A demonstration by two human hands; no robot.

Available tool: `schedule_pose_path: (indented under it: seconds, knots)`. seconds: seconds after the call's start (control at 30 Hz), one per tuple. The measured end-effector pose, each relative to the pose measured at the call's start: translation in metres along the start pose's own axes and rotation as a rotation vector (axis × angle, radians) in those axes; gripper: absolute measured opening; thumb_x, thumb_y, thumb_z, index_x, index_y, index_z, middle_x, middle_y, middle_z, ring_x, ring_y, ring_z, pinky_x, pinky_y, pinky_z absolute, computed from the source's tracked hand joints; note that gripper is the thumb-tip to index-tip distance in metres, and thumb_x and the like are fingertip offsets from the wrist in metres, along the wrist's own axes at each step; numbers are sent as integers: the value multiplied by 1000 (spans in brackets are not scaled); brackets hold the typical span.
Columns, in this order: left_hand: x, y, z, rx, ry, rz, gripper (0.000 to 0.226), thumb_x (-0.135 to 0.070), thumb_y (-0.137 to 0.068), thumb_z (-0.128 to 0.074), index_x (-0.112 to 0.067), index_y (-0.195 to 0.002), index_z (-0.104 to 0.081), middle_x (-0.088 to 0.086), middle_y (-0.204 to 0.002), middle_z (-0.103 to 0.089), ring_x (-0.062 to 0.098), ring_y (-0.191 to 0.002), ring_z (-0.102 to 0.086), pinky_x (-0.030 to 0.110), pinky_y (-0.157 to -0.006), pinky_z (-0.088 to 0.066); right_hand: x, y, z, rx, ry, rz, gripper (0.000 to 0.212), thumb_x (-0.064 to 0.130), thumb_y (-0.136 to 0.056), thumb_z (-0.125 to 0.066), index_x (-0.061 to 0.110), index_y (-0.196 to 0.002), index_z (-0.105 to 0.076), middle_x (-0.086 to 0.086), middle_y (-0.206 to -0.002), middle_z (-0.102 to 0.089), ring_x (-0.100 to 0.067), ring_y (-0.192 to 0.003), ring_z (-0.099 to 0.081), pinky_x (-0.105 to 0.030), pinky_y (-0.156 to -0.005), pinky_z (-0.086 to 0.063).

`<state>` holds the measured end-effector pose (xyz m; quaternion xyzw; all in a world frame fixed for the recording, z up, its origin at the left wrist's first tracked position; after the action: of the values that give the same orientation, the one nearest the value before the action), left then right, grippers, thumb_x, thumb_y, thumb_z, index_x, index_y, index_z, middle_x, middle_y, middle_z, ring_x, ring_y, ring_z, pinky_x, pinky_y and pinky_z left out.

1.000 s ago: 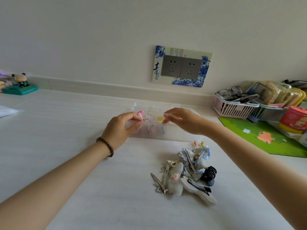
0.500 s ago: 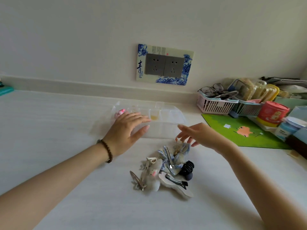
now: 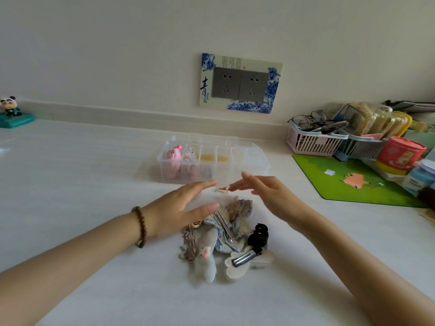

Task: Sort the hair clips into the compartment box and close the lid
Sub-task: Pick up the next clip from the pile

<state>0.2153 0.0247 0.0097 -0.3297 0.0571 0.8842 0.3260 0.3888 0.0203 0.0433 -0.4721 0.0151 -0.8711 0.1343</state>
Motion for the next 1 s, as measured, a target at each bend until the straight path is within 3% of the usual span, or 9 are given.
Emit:
schedule_pose_path:
  seconds: [0.07, 0.17, 0.3, 0.43, 0.6, 0.73, 0.87, 1.0]
  knots:
    - [-2, -6, -1, 12, -9, -9, 63, -67, -82, -30, -42, -140, -23, -23, -146, -25, -9, -131, -20, 17, -106, -17, -7, 0, 20, -103, 96, 12, 42, 60, -85, -39, 34, -85, -72, 9, -111, -69, -5, -102, -60, -24, -85, -41]
    - [-3, -19, -5, 52, 25, -18, 63, -61, -85, -19, -33, -141, -28, -18, -148, -28, -9, -133, -21, 17, -110, -15, -21, -2, 46, -208, 264, -27, 25, 41, -91, -50, 31, -89, -72, 6, -103, -71, -6, -94, -62, -25, -80, -43]
    - [-2, -34, -9, 66, -114, -36, 61, -53, -88, -12, -29, -139, -34, -14, -145, -37, -3, -131, -26, 26, -113, -18, -40, -3, 39, -102, 322, -77, 14, 20, -87, -62, 20, -95, -74, 5, -95, -72, -10, -88, -66, -25, -82, -50]
    - [2, -34, 0, 24, -118, -47, 59, -53, -88, -12, -31, -132, -46, -11, -130, -51, -2, -117, -36, 19, -101, -25, -36, -7, 28, -70, 318, 21, 17, 7, -83, -67, 14, -96, -73, 5, -88, -70, -12, -85, -65, -17, -78, -51]
    - [6, -25, 3, 29, -184, -65, 55, -53, -91, -12, -37, -130, -47, -17, -126, -53, -3, -115, -39, 25, -102, -31, -31, -9, 23, -65, 329, 94, 13, 9, -81, -69, 13, -92, -74, 1, -87, -72, -11, -82, -66, -19, -77, -53]
    - [-8, -31, 2, 41, -148, -104, 61, -57, -90, -9, -32, -138, -35, -16, -144, -38, -8, -130, -27, 16, -107, -18, -31, -11, 22, -49, 329, 106, 13, 8, -81, -69, 15, -91, -73, 3, -87, -72, -7, -81, -65, -16, -76, -52]
    - [-18, -42, -13, 128, -173, -102, 66, -56, -89, -5, -27, -140, -35, -13, -147, -35, -3, -134, -26, 19, -110, -18, -28, -9, 22, -55, 380, 144, 10, 15, -80, -71, 19, -89, -73, 9, -82, -71, 2, -76, -64, -7, -70, -48]
    - [-1, -32, -8, 106, -117, -84, 68, -61, -87, -4, -29, -139, -36, -19, -147, -32, -11, -131, -23, 2, -100, -11, -28, -5, 21, -82, 385, 176, 11, 14, -80, -70, 21, -88, -71, 12, -80, -69, 1, -74, -63, -9, -68, -49]
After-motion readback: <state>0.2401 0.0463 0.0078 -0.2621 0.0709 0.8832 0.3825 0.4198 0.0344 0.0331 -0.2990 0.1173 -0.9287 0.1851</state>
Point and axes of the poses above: each hand's wrist, its own y-axis away from the middle knuckle, its own z-axis out of the back of the hand, x = y × z, the point moved 7 cm from there along -y, towards the middle knuckle
